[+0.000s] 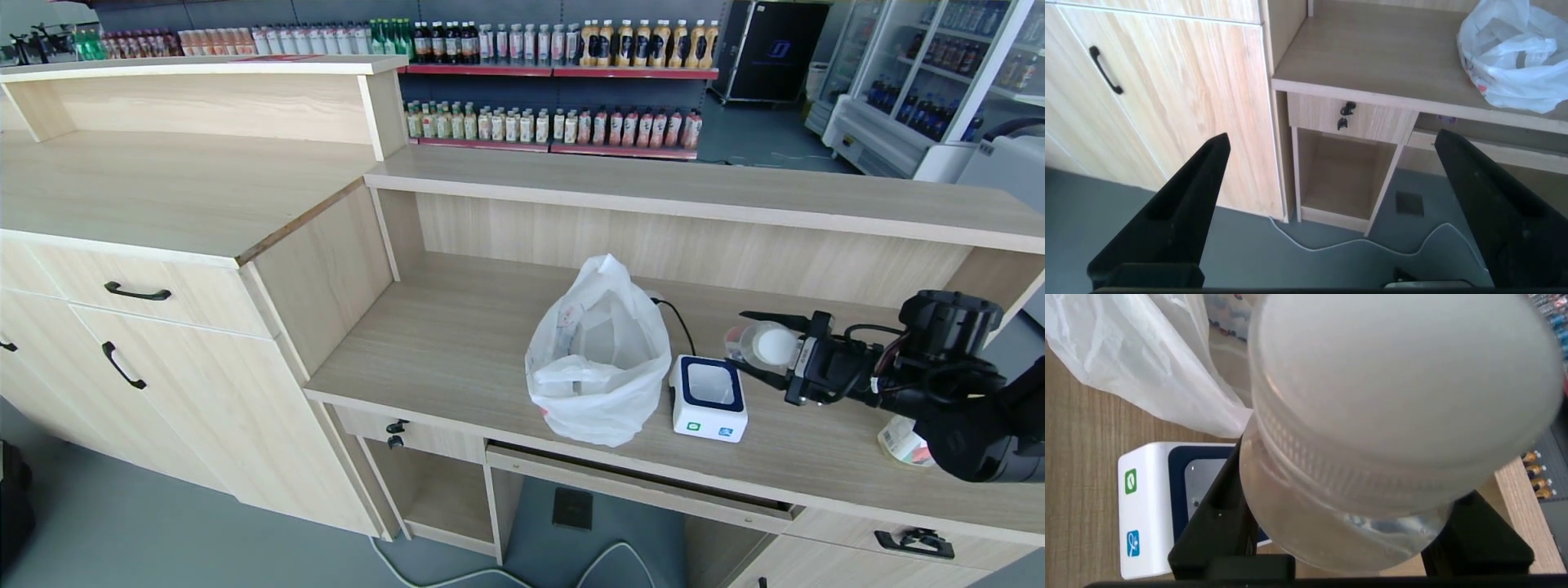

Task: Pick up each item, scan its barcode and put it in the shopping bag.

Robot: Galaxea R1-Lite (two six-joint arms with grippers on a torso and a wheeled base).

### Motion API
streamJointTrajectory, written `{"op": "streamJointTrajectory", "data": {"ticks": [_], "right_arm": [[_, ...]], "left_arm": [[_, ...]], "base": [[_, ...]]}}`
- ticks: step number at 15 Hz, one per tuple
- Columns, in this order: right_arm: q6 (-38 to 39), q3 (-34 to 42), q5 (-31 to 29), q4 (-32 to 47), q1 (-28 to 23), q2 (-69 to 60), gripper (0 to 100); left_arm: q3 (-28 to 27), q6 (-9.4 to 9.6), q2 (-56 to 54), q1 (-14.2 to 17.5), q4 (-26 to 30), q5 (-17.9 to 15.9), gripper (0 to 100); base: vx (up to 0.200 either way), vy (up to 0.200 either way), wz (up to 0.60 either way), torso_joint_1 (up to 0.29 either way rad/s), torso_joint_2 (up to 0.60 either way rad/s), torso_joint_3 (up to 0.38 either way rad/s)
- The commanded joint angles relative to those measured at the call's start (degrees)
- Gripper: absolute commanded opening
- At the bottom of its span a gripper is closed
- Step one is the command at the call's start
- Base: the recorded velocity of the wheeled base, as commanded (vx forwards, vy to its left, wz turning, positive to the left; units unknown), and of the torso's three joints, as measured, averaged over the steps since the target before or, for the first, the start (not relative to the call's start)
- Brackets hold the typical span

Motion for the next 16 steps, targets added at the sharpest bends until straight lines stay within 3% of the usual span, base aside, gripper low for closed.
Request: {"op": "streamJointTrajectory", "data": {"ticks": [1, 8, 9, 11, 13, 16], "right_arm": [[-0.02, -0.49, 0.02, -0.04, 0.05, 0.78, 0], [0.59, -1.72, 0.02, 0.05, 0.22, 1.40, 0], [2.18, -1.63, 0.02, 0.05, 0.22, 0.52, 0], [12.46, -0.49, -1.91, 0.40, -1.71, -4.84, 0], [30.65, 0.65, -11.93, 0.75, -3.03, -12.05, 0], [54.82, 0.65, -34.43, 7.96, -3.12, -20.40, 0]], "left_arm": [[0.01, -0.01, 0.00, 0.00, -0.01, 0.00, 100], [0.01, -0.01, 0.00, 0.00, -0.01, 0.00, 100], [0.01, -0.01, 0.09, 0.00, -0.01, 0.00, 100], [0.01, -0.01, 0.09, 0.00, -0.01, 0.00, 100], [0.01, -0.01, 0.00, 0.00, -0.01, 0.00, 100], [0.01, -0.01, 0.09, 0.00, -0.01, 0.00, 100]], "base": [[0.000, 0.000, 0.00, 0.000, 0.00, 0.000], [0.000, 0.000, 0.00, 0.000, 0.00, 0.000], [0.000, 0.000, 0.00, 0.000, 0.00, 0.000], [0.000, 0.000, 0.00, 0.000, 0.00, 0.000], [0.000, 0.000, 0.00, 0.000, 0.00, 0.000], [0.000, 0.000, 0.00, 0.000, 0.00, 0.000]]}}
